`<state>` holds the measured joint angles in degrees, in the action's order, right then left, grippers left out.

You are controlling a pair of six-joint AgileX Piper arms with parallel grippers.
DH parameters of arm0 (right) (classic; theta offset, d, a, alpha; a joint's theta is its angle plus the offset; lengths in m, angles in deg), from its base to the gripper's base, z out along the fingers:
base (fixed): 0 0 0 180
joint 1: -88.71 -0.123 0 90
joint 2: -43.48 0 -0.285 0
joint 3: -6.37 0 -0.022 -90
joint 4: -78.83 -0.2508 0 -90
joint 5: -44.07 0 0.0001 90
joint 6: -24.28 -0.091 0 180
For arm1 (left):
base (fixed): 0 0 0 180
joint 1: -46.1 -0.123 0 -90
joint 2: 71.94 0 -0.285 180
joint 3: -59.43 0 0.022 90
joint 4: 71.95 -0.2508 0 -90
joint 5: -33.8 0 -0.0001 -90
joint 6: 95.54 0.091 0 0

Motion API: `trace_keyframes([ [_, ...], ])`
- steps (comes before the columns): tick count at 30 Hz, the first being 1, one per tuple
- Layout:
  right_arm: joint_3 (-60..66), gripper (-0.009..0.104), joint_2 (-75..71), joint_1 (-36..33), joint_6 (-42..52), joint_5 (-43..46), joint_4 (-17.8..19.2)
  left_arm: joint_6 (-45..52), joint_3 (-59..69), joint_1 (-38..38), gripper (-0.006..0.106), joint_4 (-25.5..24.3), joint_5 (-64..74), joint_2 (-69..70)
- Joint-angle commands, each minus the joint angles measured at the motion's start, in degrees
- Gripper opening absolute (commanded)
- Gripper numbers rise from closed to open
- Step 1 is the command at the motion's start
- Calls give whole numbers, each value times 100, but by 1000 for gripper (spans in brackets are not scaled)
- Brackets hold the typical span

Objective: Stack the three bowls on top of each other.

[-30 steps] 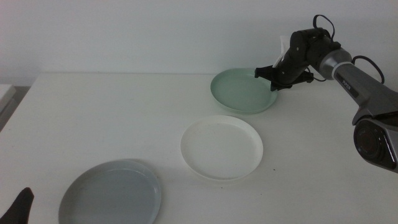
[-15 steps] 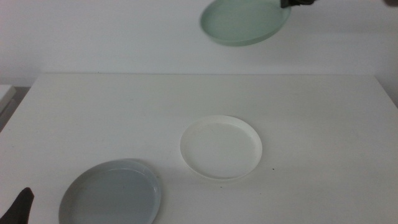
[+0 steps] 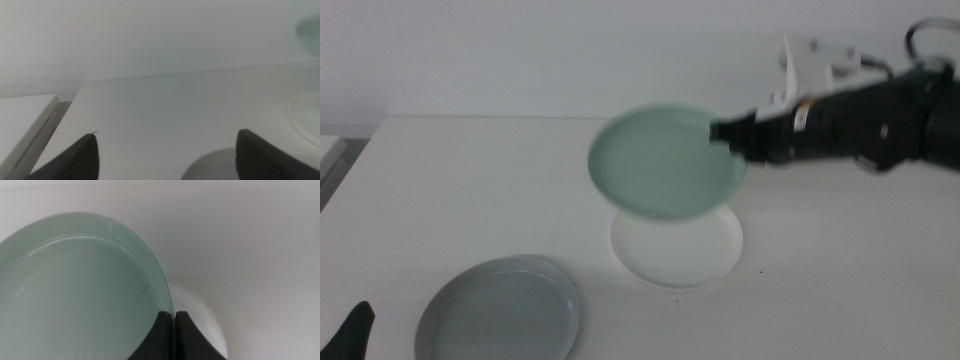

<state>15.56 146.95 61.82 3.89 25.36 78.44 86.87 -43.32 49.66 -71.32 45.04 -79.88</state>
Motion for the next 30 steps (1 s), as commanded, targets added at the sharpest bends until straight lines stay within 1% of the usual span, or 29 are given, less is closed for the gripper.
trace_keyframes([
  [1,342,-2,46,1,-163,260,39,-23,-3,-4,94,19,-76,16],
  [3,457,-2,138,1,-163,303,39,-23,-3,-4,94,19,-76,16],
  [8,481,-2,446,12,-248,370,189,-23,-3,-4,94,19,-76,16],
  [15,481,-2,823,12,-319,467,170,-23,-3,-4,94,19,-76,16],
  [22,481,-2,877,65,-473,521,195,-23,-3,-4,94,19,-76,16],
  [25,481,-2,877,65,-581,508,344,-23,-3,-4,94,19,-76,16],
  [30,481,-2,877,65,-682,519,403,-23,-3,-4,94,19,-76,16],
])
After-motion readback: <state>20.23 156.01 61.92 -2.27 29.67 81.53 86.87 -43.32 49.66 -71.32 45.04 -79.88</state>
